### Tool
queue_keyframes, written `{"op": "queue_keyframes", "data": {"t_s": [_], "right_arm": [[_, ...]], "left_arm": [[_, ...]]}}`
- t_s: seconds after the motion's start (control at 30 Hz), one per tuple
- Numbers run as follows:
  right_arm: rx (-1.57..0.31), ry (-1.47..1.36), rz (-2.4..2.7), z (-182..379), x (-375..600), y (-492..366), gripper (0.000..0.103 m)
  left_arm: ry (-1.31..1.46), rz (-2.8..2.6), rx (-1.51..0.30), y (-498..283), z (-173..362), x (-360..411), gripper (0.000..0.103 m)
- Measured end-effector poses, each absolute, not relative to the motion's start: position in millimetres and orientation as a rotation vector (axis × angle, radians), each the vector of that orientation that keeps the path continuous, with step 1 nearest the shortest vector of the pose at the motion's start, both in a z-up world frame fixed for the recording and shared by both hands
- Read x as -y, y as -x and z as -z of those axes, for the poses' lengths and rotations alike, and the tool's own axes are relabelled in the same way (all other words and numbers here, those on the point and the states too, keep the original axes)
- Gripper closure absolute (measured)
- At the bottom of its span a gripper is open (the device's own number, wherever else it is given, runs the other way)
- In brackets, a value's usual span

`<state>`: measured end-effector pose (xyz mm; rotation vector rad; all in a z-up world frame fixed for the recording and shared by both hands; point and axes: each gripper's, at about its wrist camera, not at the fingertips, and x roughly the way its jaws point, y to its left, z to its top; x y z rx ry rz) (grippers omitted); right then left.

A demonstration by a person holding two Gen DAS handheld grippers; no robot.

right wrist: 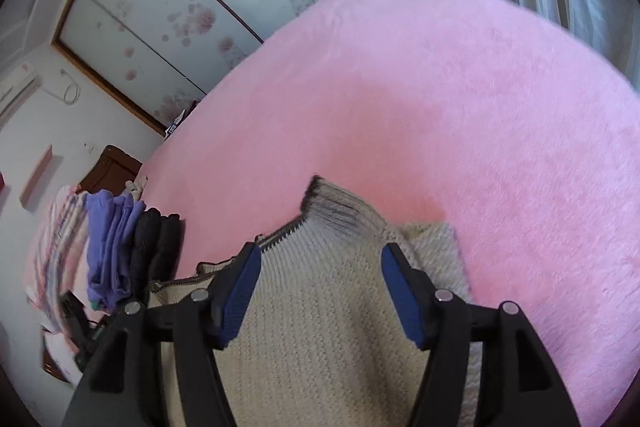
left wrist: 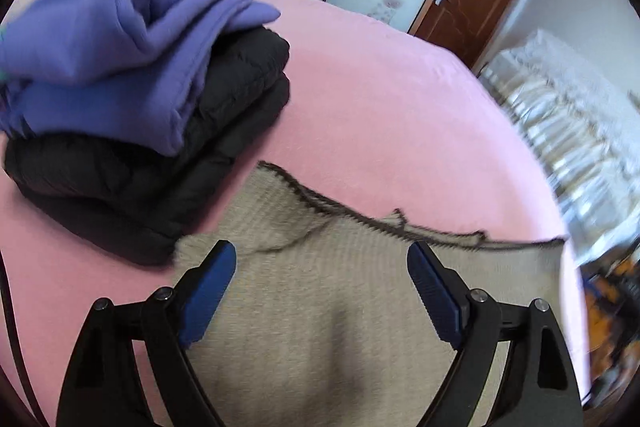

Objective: Fold large clothes
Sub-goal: 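Open both grippers and release the hem near the collar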

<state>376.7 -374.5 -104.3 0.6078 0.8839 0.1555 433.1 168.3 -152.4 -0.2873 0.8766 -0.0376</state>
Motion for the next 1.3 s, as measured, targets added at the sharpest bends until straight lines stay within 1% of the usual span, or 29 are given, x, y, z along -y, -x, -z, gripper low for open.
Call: {"op": "queue_keyframes", "data": {"t_s": [0.13, 0.23, 0.27, 0.3, 0.33, 0.37, 0.4, 0.43, 0.63, 0.7, 0.83, 0.87, 0.93, 1.03, 1.13, 1.3], "right_arm": [[-0.855, -0.443, -0.077, 100.4, 367.6, -376.9, 0.04], [-0.858, -0.323, -0.038, 104.7, 356.0, -385.9, 0.041], [-0.857, -0.281, -0.023, 105.9, 351.2, -389.8, 0.046], [-0.856, -0.248, -0.015, 107.3, 346.0, -393.9, 0.054], [-0.857, -0.222, -0.011, 108.8, 341.6, -397.7, 0.06], [-0.859, -0.203, -0.006, 110.1, 337.7, -401.3, 0.074], [-0.858, -0.193, 0.002, 110.8, 334.1, -403.9, 0.085], [-0.852, -0.192, 0.001, 111.6, 327.4, -407.0, 0.087], [-0.874, -0.145, -0.093, 120.5, 286.3, -421.4, 0.087], [-0.905, -0.162, -0.069, 130.2, 285.2, -430.8, 0.087], [-0.996, -0.233, 0.061, 162.8, 315.1, -450.3, 0.088], [-1.012, -0.248, 0.082, 169.2, 324.0, -450.4, 0.093], [-1.021, -0.309, 0.074, 177.0, 337.8, -448.9, 0.098], [-0.995, -0.327, 0.054, 170.0, 342.7, -438.9, 0.099], [-0.98, -0.308, 0.014, 155.3, 335.6, -425.5, 0.095], [-0.93, -0.318, -0.101, 113.8, 318.6, -386.4, 0.095]], "left_arm": [[0.168, -0.025, -0.888, -432.6, 157.0, -164.9, 0.016], [0.15, -0.072, -0.897, -437.4, 165.9, -163.7, 0.016], [0.147, -0.083, -0.903, -439.9, 170.4, -162.2, 0.017], [0.14, -0.093, -0.906, -442.7, 172.4, -159.2, 0.017], [0.123, -0.107, -0.898, -444.9, 172.4, -153.8, 0.018], [0.109, -0.112, -0.887, -448.4, 172.5, -149.6, 0.018], [0.095, -0.109, -0.873, -451.4, 171.9, -143.5, 0.018], [0.078, -0.107, -0.86, -454.4, 170.9, -136.6, 0.018], [-0.018, -0.126, -0.852, -479.0, 175.8, -111.6, 0.018], [-0.031, -0.152, -0.879, -487.6, 183.5, -111.2, 0.018], [0.008, -0.196, -0.98, -503.8, 207.0, -124.4, 0.018], [0.02, -0.192, -0.991, -504.8, 209.8, -126.7, 0.018], [0.035, -0.182, -1.006, -504.9, 212.7, -129.6, 0.018], [0.012, -0.169, -1.015, -503.3, 207.7, -126.3, 0.018], [0.002, -0.133, -1.013, -494.1, 194.5, -121.0, 0.018], [0.045, -0.044, -0.964, -451.5, 150.7, -114.0, 0.018]]}}
